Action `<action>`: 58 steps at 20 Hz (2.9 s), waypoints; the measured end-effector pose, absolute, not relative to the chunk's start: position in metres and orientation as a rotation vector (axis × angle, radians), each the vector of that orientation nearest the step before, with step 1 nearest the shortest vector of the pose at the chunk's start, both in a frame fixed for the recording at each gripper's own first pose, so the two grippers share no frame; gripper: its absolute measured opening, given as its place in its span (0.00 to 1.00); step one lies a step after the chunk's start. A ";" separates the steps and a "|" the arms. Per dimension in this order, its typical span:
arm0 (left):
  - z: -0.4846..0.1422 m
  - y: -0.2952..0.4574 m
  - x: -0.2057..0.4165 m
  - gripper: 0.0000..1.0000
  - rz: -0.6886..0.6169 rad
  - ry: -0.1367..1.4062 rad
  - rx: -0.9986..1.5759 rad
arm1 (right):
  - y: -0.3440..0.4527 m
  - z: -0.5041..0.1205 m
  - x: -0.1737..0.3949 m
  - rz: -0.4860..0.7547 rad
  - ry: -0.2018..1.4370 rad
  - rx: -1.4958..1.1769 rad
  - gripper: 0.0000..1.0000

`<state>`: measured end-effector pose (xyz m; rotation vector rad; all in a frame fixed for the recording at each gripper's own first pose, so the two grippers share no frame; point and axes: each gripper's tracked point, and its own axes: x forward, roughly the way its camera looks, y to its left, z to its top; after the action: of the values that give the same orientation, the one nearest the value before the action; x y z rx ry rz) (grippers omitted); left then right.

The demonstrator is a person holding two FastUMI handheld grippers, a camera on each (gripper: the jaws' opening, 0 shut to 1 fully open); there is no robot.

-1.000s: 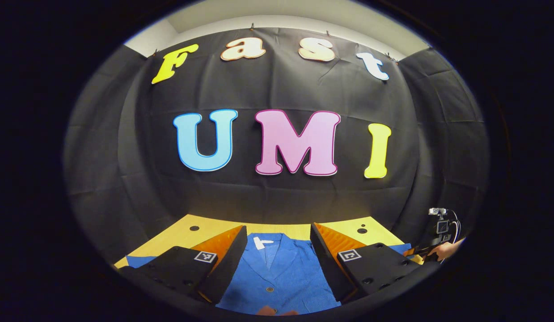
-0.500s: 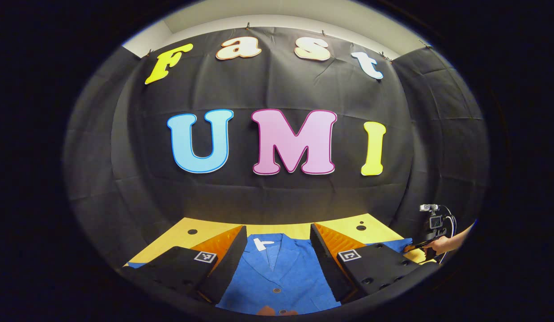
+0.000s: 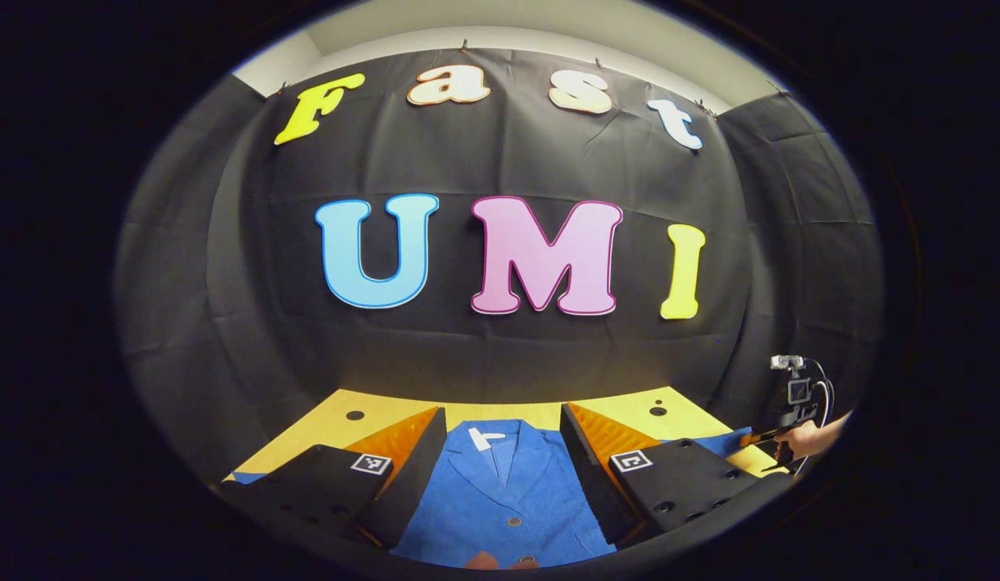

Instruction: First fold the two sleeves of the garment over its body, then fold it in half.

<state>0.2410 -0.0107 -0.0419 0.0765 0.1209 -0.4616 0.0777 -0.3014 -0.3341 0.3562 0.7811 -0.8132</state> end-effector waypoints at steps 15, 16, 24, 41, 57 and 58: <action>-0.071 0.160 0.289 0.81 -0.375 0.143 0.051 | -0.096 -0.095 0.197 -0.599 0.482 0.096 0.04; -0.075 0.172 0.292 0.81 -0.353 0.153 0.045 | -0.079 -0.082 0.218 -0.563 0.454 0.076 0.05; -0.109 0.266 0.299 0.81 -0.166 0.207 0.022 | 0.098 -0.138 0.368 -0.209 0.518 0.109 0.04; -0.210 0.377 0.323 0.83 0.108 0.539 -0.105 | 0.275 -0.344 0.417 0.142 0.821 0.364 0.45; -0.318 0.431 0.358 0.84 0.263 0.908 -0.117 | 0.165 -0.138 0.219 0.135 0.528 0.201 0.96; -0.323 0.432 0.359 0.84 0.268 0.929 -0.138 | 0.154 -0.137 0.206 0.105 0.529 0.212 0.96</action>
<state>0.3586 0.4315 -0.3228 -0.1380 0.9287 0.2679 0.2055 0.1544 -0.1372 0.2122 0.5292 0.1047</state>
